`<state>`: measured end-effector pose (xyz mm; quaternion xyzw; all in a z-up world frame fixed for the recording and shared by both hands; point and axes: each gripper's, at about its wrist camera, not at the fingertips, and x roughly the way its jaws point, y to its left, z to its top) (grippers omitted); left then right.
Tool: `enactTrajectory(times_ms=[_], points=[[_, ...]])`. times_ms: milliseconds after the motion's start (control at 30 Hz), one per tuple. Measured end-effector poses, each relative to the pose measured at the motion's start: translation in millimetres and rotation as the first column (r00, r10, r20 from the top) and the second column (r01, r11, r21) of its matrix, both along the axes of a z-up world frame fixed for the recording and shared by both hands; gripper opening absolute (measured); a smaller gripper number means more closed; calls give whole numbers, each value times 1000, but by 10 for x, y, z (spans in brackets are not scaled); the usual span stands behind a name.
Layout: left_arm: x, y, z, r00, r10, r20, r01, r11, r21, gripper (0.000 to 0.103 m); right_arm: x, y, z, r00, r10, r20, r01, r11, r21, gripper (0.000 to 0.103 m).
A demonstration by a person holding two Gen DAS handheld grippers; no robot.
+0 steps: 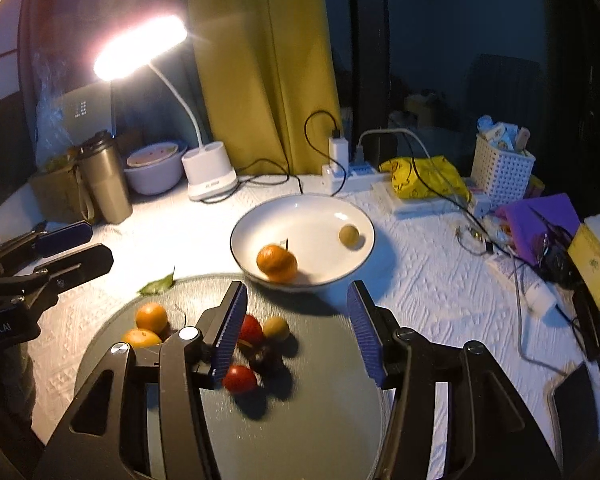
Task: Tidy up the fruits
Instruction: 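Move both open tools back over the fruit tray, then grasp a red cherry tomato with the right tool while the left tool grasps another orange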
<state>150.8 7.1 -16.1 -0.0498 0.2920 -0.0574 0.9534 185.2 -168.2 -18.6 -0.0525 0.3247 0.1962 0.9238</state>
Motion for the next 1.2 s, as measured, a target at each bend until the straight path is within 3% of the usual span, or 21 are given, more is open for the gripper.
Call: enactTrajectory(times_ms=[400, 833, 1067, 1200], points=[[-207, -34, -408, 997, 27, -74, -25, 999, 23, 69, -158, -50, -289, 1000, 4, 0, -4, 997, -73, 57], [-108, -62, -705, 985, 21, -170, -16, 999, 32, 69, -123, 7, -625, 990, 51, -133, -54, 998, -19, 57], [-7, -52, -815, 977, 20, -211, -14, 1000, 26, 69, -142, 139, -654, 980, 116, -159, -116, 993, 12, 57], [38, -48, -853, 973, 0, -232, 2, 1000, 7, 68, -144, 213, -711, 974, 144, -177, -144, 989, 10, 48]])
